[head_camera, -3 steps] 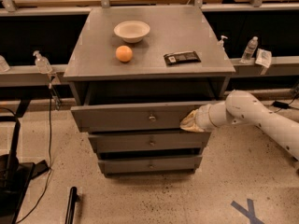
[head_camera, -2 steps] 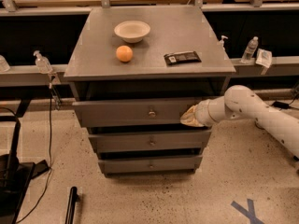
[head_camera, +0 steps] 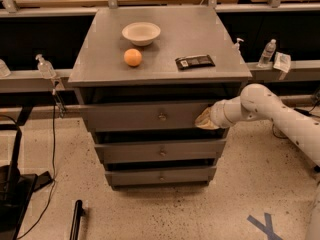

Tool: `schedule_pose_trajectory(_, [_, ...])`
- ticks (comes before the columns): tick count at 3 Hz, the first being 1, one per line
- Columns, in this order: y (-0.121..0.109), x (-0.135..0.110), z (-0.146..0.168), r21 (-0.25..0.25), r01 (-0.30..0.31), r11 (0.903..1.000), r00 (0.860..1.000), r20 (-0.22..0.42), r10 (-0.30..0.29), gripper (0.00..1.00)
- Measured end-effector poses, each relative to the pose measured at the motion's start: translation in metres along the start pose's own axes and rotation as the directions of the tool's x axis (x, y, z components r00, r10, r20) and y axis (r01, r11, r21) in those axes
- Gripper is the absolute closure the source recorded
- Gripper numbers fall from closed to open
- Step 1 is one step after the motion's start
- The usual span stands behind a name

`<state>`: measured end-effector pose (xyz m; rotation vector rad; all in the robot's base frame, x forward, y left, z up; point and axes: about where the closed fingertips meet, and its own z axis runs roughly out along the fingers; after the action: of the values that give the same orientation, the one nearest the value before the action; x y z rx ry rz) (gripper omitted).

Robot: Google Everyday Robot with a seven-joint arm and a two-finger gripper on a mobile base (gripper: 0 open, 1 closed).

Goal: Close top drawer

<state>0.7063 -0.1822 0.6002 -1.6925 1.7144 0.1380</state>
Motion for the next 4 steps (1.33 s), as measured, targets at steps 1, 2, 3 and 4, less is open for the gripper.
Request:
schedule_pose_trajectory(1, [-0.0016,0.0006,-0.0004,0.001,-0.001,1.0,1.0,-0.001,0.001,1.0])
schedule_pose_trajectory(2, [-0.0015,0.0005,-0.0004,0.001,-0.001,1.0,1.0,-0.001,0.001,1.0])
schedule_pose_trajectory(3, [-0.0015,0.0005,-0.0004,0.001,-0.001,1.0,1.0,-0.001,0.001,1.0])
schedule_pose_trajectory(4, [-0.0015,0.0005,-0.0004,0.001,-0.001,1.0,1.0,-0.001,0.001,1.0])
